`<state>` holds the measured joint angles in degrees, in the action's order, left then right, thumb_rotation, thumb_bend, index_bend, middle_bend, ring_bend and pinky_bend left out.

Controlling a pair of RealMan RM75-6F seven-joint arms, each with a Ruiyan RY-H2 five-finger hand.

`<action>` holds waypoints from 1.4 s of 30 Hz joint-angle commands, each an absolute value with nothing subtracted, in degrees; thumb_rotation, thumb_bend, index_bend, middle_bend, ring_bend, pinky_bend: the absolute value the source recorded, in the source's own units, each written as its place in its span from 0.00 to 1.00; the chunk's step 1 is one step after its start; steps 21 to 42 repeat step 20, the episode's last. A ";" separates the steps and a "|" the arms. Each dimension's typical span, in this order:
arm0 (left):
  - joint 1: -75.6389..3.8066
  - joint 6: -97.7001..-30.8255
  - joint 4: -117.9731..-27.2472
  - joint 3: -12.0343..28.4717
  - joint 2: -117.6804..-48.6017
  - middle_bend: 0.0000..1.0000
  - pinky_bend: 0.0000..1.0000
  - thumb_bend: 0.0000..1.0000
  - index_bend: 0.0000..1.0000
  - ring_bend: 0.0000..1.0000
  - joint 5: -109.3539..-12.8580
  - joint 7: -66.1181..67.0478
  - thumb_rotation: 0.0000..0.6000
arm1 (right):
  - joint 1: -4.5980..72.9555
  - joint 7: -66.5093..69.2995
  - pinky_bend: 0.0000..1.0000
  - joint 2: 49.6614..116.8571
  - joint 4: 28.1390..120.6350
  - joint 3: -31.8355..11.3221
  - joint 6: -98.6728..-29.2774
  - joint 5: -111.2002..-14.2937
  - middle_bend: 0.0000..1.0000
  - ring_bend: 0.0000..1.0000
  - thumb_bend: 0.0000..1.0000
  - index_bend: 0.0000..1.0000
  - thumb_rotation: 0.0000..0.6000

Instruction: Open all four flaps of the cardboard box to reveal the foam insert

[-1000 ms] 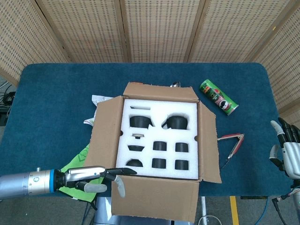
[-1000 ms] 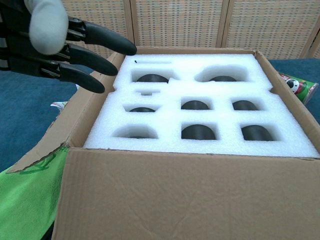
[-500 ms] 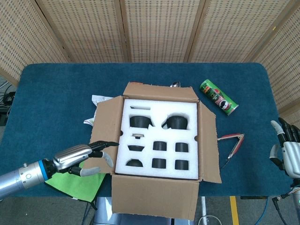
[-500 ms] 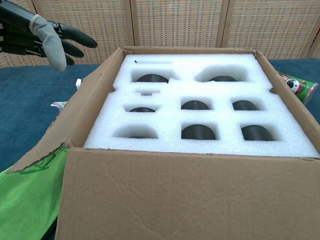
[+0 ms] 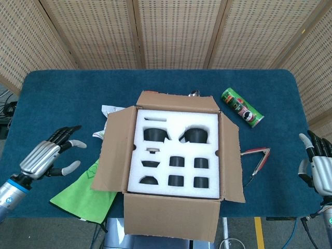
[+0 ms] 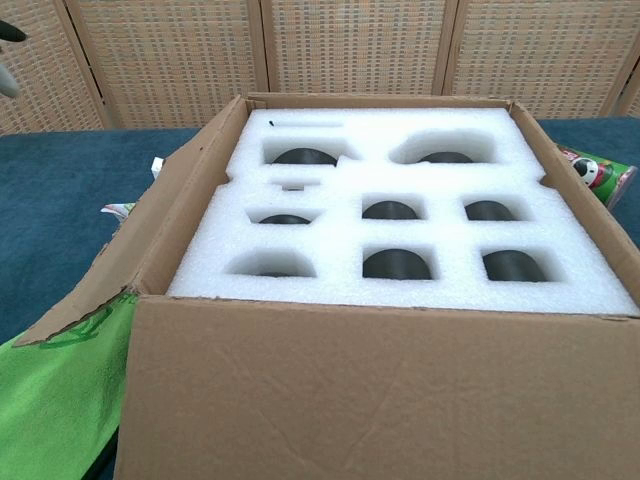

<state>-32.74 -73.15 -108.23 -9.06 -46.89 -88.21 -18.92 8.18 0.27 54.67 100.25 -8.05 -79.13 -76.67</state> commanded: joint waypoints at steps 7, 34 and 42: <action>-19.70 -86.04 -104.47 -6.47 -54.36 0.00 0.00 0.30 0.28 0.00 -80.87 -5.81 0.17 | 8.16 -1.71 0.00 56.39 98.93 -7.59 -80.50 -78.42 0.00 0.00 0.83 0.00 1.00; -11.36 -91.44 -102.03 -6.96 -57.87 0.00 0.00 0.30 0.28 0.00 -83.85 -2.81 0.20 | 6.39 -2.67 0.00 58.68 97.88 -6.00 -84.50 -82.50 0.00 0.00 0.83 0.00 1.00; -11.36 -91.44 -102.03 -6.96 -57.87 0.00 0.00 0.30 0.28 0.00 -83.85 -2.81 0.20 | 6.39 -2.67 0.00 58.68 97.88 -6.00 -84.50 -82.50 0.00 0.00 0.83 0.00 1.00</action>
